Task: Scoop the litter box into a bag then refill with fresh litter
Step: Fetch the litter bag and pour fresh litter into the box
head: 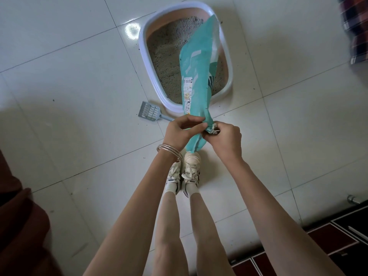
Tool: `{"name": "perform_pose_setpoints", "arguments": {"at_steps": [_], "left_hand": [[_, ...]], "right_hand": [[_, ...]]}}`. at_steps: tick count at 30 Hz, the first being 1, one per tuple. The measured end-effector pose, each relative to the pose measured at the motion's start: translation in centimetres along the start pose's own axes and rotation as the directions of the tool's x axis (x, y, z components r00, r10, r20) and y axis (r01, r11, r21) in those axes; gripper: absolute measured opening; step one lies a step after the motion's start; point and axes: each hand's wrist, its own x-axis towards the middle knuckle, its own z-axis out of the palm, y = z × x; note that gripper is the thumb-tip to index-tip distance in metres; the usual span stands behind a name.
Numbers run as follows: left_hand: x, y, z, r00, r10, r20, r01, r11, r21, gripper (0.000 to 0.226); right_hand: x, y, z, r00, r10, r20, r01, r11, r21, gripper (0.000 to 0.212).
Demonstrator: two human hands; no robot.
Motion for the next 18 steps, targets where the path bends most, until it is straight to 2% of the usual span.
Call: {"name": "perform_pose_setpoints", "arguments": {"at_steps": [5, 12, 18], "left_hand": [[0.1, 1.0, 1.0, 1.0, -0.019, -0.01, 0.019, 0.999, -0.034, 0.016], [0.7, 2.2, 2.5, 0.993, 0.003, -0.115, -0.011, 0.998, -0.067, 0.009], [1.8, 2.2, 2.8, 0.991, -0.035, -0.127, 0.027, 0.997, -0.065, 0.01]], "right_hand": [[0.1, -0.6, -1.3, 1.0, 0.011, -0.017, -0.01, 1.0, 0.006, 0.02], [1.9, -1.8, -3.2, 0.998, 0.028, 0.06, -0.026, 0.999, -0.034, 0.02], [3.1, -1.5, -3.1, 0.997, 0.011, 0.075, -0.007, 0.998, -0.058, 0.021]]}}
